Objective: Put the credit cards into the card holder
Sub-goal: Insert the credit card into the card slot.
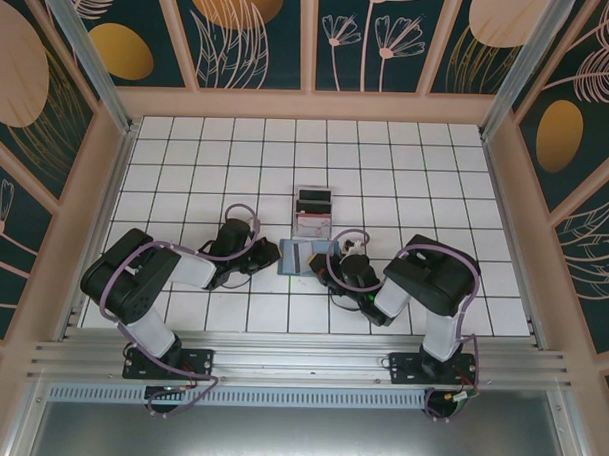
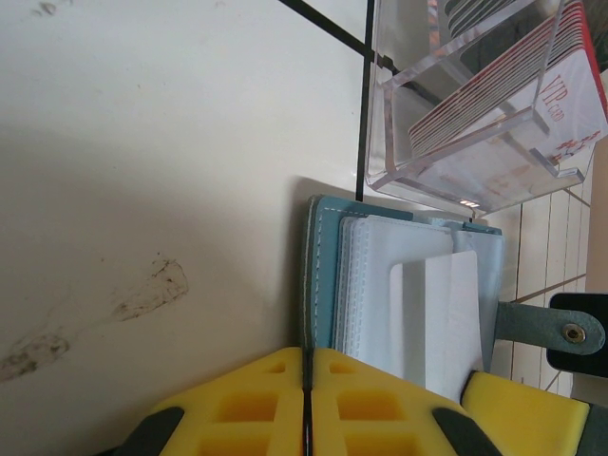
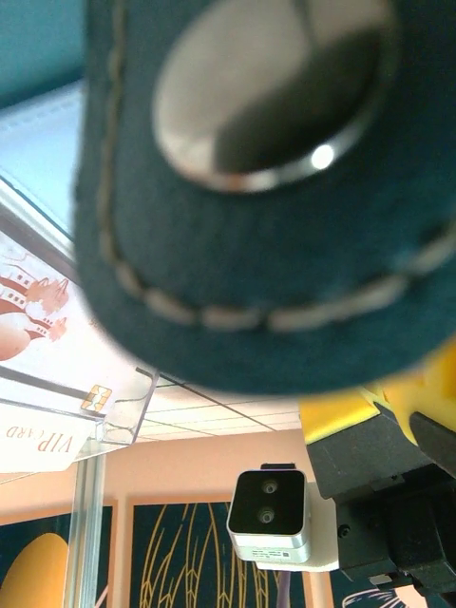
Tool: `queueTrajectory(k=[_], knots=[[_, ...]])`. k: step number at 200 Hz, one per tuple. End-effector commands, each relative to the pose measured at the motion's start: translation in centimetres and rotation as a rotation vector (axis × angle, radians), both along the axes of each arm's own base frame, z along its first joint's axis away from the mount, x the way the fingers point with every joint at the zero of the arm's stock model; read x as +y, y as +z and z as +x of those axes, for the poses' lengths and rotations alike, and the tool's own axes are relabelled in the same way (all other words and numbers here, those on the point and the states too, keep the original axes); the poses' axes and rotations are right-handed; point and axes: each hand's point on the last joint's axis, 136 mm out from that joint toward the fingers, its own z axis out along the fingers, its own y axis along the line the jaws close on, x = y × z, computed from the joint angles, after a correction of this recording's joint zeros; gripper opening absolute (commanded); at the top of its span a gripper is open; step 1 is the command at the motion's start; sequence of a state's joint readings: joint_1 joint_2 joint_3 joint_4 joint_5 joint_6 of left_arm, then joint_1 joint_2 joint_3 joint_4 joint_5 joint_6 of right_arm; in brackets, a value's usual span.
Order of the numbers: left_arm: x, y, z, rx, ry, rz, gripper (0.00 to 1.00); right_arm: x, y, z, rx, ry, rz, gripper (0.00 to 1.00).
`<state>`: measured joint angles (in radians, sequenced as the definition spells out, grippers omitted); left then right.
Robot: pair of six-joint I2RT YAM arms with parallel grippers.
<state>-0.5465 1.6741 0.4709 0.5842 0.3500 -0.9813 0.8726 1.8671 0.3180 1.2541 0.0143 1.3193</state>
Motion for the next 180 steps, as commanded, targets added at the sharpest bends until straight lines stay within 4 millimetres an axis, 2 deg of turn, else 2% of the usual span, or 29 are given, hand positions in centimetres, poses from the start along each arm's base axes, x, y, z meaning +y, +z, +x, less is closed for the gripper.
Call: queueTrajectory(k=[1,109,147,165,168,180], knots=[[0.7,-3.9,-3.6,0.147,-0.045,0.083,0.11,-0.9,-1.8,-0.8,0.043,-0.015,-0.062,0.0],[0.3,-3.5,-3.3,0.14,-0.046,0.075,0.11,0.8,-2.6,0.2,0.03,-0.008,-0.063,0.0],[0.4,-3.7,-3.5,0.147,-0.048,0.08,0.11,1.7,-2.6,-0.1,0.031,0.029,-0.077,0.0],[0.6,-3.9,-3.6,0.15,-0.046,0.09,0.11,1.6,-2.1,-0.4,0.025,0.038,-0.09,0.12],[0.5,-3.2,-3.4,0.13,-0.044,0.079,0.11,1.6,-2.1,-0.4,0.025,0.039,-0.097,0.14],[0.6,-3.1,-3.4,0.127,-0.041,0.083,0.11,1.2,-1.6,-0.6,0.014,0.031,-0.119,0.25]])
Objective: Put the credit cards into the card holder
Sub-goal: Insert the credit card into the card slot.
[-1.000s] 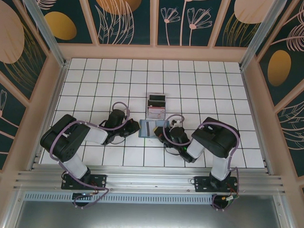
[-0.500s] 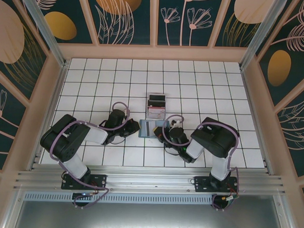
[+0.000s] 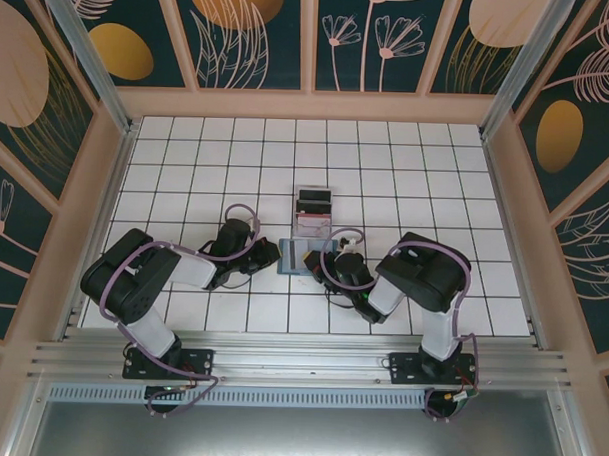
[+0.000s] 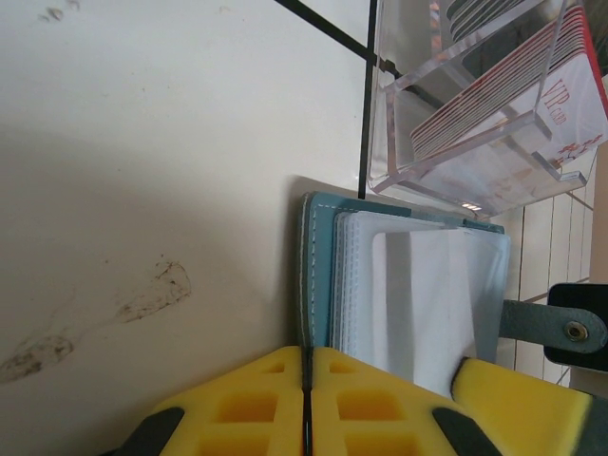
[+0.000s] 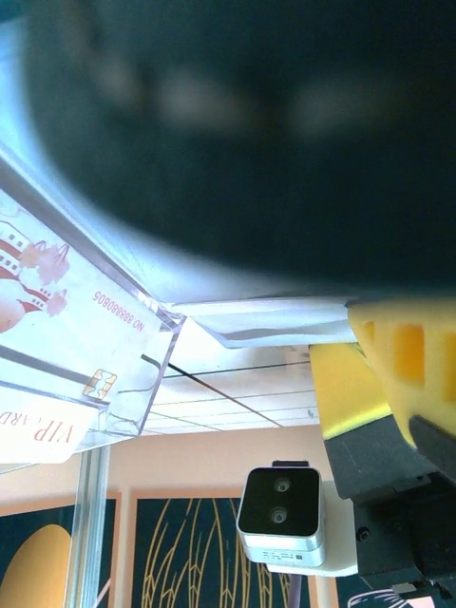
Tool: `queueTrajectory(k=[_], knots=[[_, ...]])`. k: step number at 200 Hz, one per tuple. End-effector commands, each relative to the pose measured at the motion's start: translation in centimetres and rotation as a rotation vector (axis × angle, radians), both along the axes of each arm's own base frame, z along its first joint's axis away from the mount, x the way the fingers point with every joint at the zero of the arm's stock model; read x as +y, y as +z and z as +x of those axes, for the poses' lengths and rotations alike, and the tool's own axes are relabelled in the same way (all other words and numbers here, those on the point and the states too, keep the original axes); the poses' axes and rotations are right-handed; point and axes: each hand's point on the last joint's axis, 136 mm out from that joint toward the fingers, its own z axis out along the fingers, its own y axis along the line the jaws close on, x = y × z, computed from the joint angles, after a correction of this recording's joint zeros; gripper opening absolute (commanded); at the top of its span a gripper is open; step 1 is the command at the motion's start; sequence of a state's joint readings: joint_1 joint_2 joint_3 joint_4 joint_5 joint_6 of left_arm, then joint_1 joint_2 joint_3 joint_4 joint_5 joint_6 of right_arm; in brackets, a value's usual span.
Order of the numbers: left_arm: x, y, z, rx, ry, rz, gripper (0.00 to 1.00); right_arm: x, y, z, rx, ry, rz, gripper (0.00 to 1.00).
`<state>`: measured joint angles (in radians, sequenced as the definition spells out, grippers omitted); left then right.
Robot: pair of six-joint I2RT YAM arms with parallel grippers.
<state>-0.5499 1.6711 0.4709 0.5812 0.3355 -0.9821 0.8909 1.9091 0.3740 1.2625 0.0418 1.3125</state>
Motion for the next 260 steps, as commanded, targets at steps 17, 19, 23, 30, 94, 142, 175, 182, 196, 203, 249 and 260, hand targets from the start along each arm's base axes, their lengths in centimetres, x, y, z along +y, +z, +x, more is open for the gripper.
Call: queueTrajectory(k=[17,19,23,30,94,142,175,182,196,203,249,260], knots=[[0.6,-3.2,-3.6,0.135,-0.048,0.076,0.11,-0.5,-0.9,-1.6,0.021,0.033,-0.149,0.34],[0.6,-3.3,-3.6,0.137,-0.049,0.077,0.11,-0.6,-0.9,-1.6,0.019,0.032,-0.155,0.34],[0.6,-3.3,-3.6,0.135,-0.049,0.077,0.11,-0.7,-0.7,-1.6,0.013,0.03,-0.163,0.36],[0.7,-3.3,-3.6,0.136,-0.047,0.079,0.11,-1.0,-0.4,-1.6,0.005,0.024,-0.183,0.37],[0.7,-3.3,-3.5,0.131,-0.048,0.085,0.1,-4.0,2.3,-1.4,-0.074,0.01,-0.361,0.46],[0.5,-3.3,-3.4,0.131,-0.051,0.081,0.1,-2.5,2.7,0.5,-0.087,0.223,-0.415,0.4],[0.6,-3.3,-3.4,0.128,-0.049,0.084,0.1,-0.9,2.3,0.6,-0.051,0.405,-0.445,0.37],[0.6,-3.4,-3.4,0.131,-0.049,0.084,0.1,-0.6,2.2,0.5,-0.045,0.434,-0.449,0.36],[0.6,-3.5,-3.5,0.133,-0.048,0.083,0.1,0.1,1.4,0.0,-0.005,0.494,-0.463,0.36],[0.6,-3.6,-3.5,0.134,-0.048,0.082,0.1,0.1,0.9,-0.1,0.011,0.507,-0.478,0.36],[0.7,-3.7,-3.6,0.137,-0.044,0.078,0.1,-0.8,-0.9,0.6,0.053,0.489,-0.534,0.36],[0.7,-3.7,-3.7,0.138,-0.045,0.077,0.1,-0.8,-1.0,0.7,0.053,0.488,-0.543,0.36]])
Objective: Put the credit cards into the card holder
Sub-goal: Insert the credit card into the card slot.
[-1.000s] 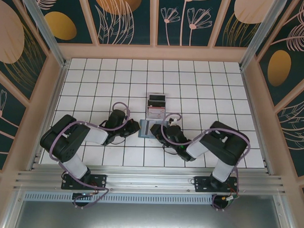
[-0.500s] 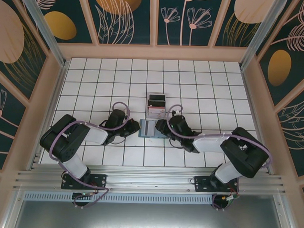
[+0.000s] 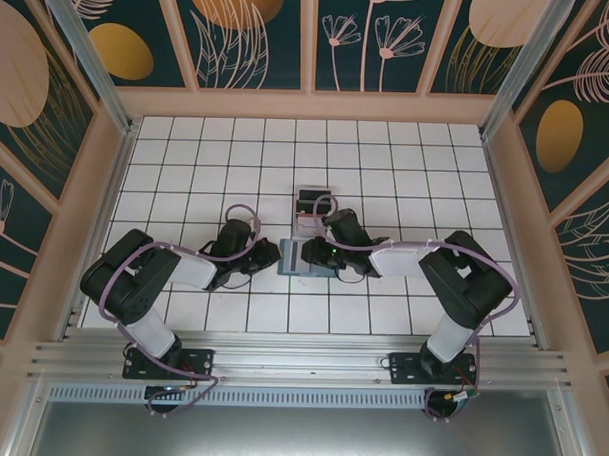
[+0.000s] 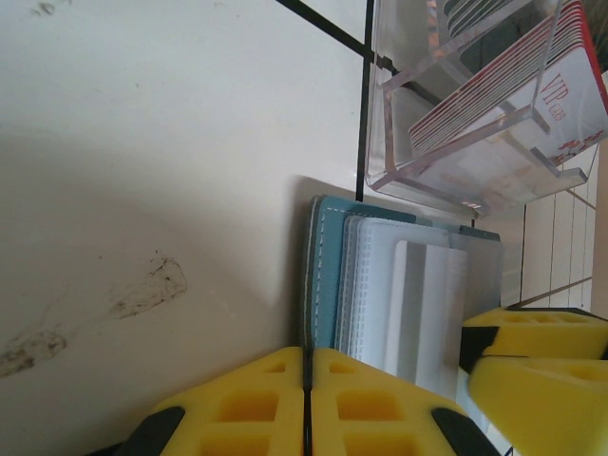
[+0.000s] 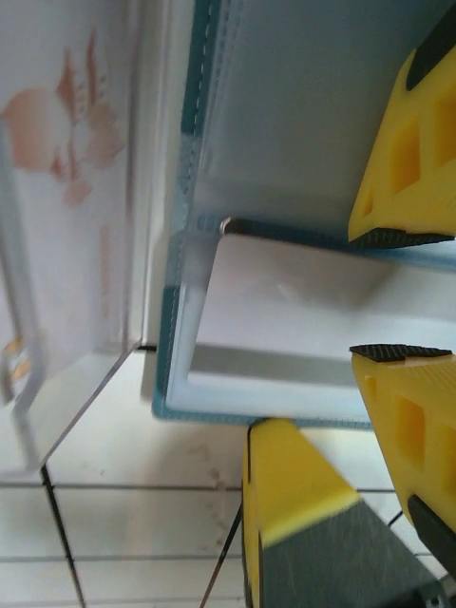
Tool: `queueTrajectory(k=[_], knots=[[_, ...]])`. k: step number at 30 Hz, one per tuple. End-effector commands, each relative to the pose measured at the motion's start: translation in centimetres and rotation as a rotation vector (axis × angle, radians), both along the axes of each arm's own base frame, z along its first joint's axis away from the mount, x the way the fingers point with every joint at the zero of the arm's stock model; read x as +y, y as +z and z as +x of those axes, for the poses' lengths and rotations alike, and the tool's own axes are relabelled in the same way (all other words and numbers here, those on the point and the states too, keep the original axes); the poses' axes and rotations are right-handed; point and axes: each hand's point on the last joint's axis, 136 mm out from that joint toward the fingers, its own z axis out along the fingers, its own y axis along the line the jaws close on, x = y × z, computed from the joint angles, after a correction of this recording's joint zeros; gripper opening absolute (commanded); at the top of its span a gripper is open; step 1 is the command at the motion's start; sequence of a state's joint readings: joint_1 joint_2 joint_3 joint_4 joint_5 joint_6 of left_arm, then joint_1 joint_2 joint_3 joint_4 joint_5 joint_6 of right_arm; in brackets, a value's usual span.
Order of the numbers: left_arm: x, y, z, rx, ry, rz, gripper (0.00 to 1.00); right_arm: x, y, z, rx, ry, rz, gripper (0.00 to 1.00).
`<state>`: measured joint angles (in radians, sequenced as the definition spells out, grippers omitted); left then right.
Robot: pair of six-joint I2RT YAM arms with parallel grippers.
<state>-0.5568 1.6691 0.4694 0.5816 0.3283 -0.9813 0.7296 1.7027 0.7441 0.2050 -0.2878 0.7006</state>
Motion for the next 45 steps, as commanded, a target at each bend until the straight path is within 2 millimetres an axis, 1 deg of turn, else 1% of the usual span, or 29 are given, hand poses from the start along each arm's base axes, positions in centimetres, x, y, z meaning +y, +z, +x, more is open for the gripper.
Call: queueTrajectory(k=[1,5,8,9,11,13,14,17,20,21,23,24,27,30,33,35,37,39,41,43,44,45], knots=[[0.8,-3.7,-3.6,0.142,-0.043,0.074,0.1,-0.2,-0.8,0.0,0.022,0.03,-0.046,0.36],[0.7,-3.6,-3.5,0.139,-0.045,0.07,0.1,0.5,-1.1,-0.2,0.032,0.05,-0.044,0.36],[0.5,-3.4,-3.4,0.134,-0.043,0.058,0.1,1.4,-0.8,-0.1,0.018,0.067,-0.052,0.36],[0.7,-4.2,-3.7,0.155,-0.042,0.068,0.1,1.8,-0.6,-0.1,0.015,0.074,-0.055,0.36],[0.7,-4.2,-3.7,0.158,-0.043,0.064,0.1,2.3,-0.4,0.3,0.005,0.084,-0.069,0.36],[0.6,-4.1,-3.8,0.156,-0.044,0.063,0.07,2.7,-0.6,0.6,0.005,0.095,-0.108,0.35],[0.6,-4.0,-3.7,0.154,-0.044,0.061,0.06,2.7,-1.0,0.5,0.014,0.105,-0.137,0.35],[0.7,-3.9,-3.8,0.151,-0.043,0.063,0.05,3.3,-1.2,0.3,0.007,0.13,-0.184,0.35],[0.8,-4.1,-3.9,0.155,-0.041,0.07,0.05,3.4,-1.4,0.1,-0.002,0.145,-0.238,0.36],[0.9,-4.2,-4.0,0.157,-0.041,0.072,0.05,3.3,-1.5,0.0,-0.004,0.147,-0.25,0.36],[1.2,-4.5,-4.3,0.168,-0.041,0.088,0.05,3.2,-0.8,-0.1,-0.018,0.142,-0.24,0.36],[1.1,-3.9,-4.1,0.152,-0.04,0.084,0.05,3.2,-0.2,-0.1,-0.029,0.137,-0.229,0.36],[1.7,-3.6,-4.1,0.145,-0.027,0.113,0.05,3.1,0.7,0.0,-0.044,0.134,-0.234,0.36],[2.0,-3.1,-4.0,0.134,-0.017,0.121,0.03,3.3,0.4,-0.2,-0.024,0.152,-0.24,0.36],[2.1,-2.3,-4.1,0.125,-0.005,0.109,0.03,4.5,0.6,-0.6,-0.007,0.164,-0.179,0.36],[2.5,-1.8,-4.3,0.117,0.005,0.11,0.03,5.0,1.0,-0.8,-0.002,0.166,-0.153,0.36],[3.1,-1.5,-4.4,0.111,0.021,0.129,0.03,4.9,1.5,-0.6,-0.015,0.159,-0.148,0.37],[3.5,-1.4,-4.6,0.107,0.028,0.148,0.02,4.5,1.8,-0.4,-0.034,0.149,-0.163,0.37],[3.7,-1.3,-4.8,0.11,0.028,0.158,0.04,4.0,1.9,-0.4,-0.046,0.145,-0.173,0.38],[4.3,-1.3,-4.8,0.11,0.035,0.199,0.1,3.4,1.9,-0.5,-0.052,0.143,-0.193,0.4],[4.7,-1.1,-4.6,0.107,0.045,0.223,0.14,3.1,2.2,-0.5,-0.061,0.135,-0.193,0.4],[5.1,-1.0,-4.4,0.106,0.057,0.247,0.21,3.0,2.7,-0.5,-0.073,0.13,-0.185,0.4]])
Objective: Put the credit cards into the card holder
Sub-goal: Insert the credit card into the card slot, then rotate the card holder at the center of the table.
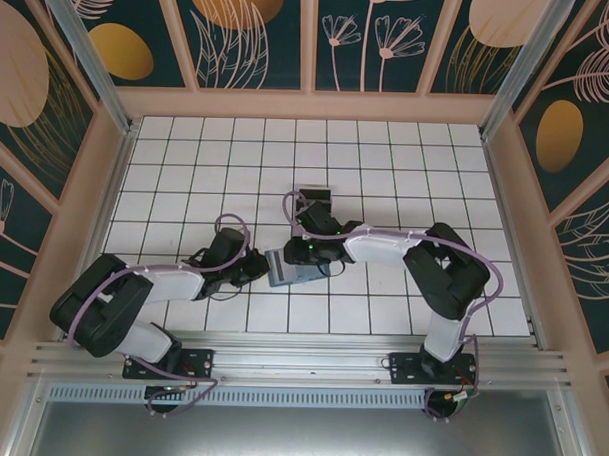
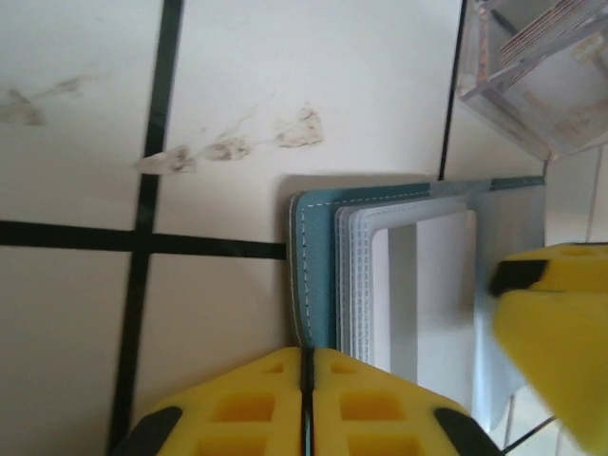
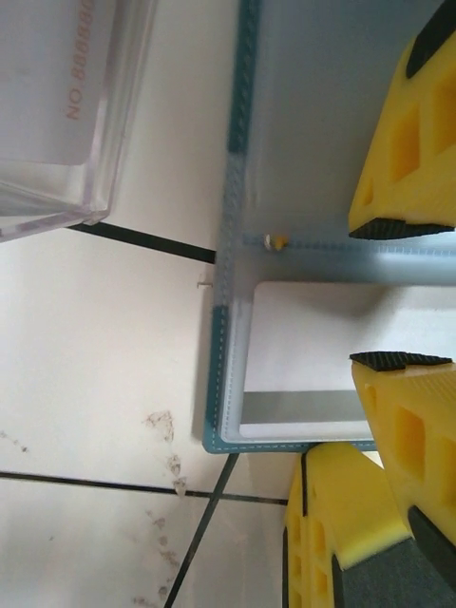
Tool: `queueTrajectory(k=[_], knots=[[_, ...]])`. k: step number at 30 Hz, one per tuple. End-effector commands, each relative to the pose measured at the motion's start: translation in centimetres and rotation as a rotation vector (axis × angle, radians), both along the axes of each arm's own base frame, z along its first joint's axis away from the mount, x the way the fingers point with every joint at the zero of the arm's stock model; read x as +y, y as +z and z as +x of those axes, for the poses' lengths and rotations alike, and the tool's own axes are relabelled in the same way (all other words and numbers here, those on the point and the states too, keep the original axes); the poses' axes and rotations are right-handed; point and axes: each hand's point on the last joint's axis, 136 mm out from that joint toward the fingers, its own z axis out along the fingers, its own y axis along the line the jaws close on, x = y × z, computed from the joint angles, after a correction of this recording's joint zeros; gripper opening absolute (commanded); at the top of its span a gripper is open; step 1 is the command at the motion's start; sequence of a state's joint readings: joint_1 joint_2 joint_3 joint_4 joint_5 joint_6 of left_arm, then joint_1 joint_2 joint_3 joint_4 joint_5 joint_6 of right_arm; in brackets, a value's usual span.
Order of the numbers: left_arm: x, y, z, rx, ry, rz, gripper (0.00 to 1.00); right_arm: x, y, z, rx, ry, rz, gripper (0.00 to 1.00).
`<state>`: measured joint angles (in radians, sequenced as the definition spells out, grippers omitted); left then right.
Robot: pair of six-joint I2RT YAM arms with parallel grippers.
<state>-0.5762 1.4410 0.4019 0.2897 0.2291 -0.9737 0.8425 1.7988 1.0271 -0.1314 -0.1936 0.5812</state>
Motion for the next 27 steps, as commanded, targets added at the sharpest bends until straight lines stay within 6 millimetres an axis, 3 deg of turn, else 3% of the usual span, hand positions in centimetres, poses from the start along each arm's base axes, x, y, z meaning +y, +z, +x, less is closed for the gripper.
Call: queueTrajectory(k=[1,3,6,11,15,18,22,27], knots=[[2.1,-0.5,-0.5,0.031,0.02,0.142,0.26,-0.9,2.5,0.2,-0.071,-0.013,0.024,0.4],[2.7,0.3,0.2,0.009,0.039,0.192,0.28,-1.0,4.3,0.2,-0.099,-0.015,0.059,0.4],[2.7,2.2,1.6,-0.03,0.042,0.214,0.34,-1.5,5.2,-0.5,-0.098,-0.012,0.065,0.4],[2.6,4.8,4.6,-0.094,0.044,0.27,0.39,-3.7,2.9,-4.1,0.005,-0.021,0.089,0.4],[1.1,5.4,7.5,-0.105,0.01,0.238,0.38,-5.0,1.7,-6.7,0.067,-0.03,0.097,0.39],[-0.5,4.1,8.7,-0.08,-0.046,0.237,0.35,-5.1,1.2,-7.8,0.096,-0.03,0.088,0.37],[-1.5,1.7,8.4,-0.025,-0.105,0.222,0.26,-5.6,0.0,-8.3,0.107,-0.057,0.074,0.37],[-1.7,-0.2,4.6,0.053,-0.143,0.14,0.2,-5.8,-1.2,-6.6,0.072,-0.093,0.024,0.36]])
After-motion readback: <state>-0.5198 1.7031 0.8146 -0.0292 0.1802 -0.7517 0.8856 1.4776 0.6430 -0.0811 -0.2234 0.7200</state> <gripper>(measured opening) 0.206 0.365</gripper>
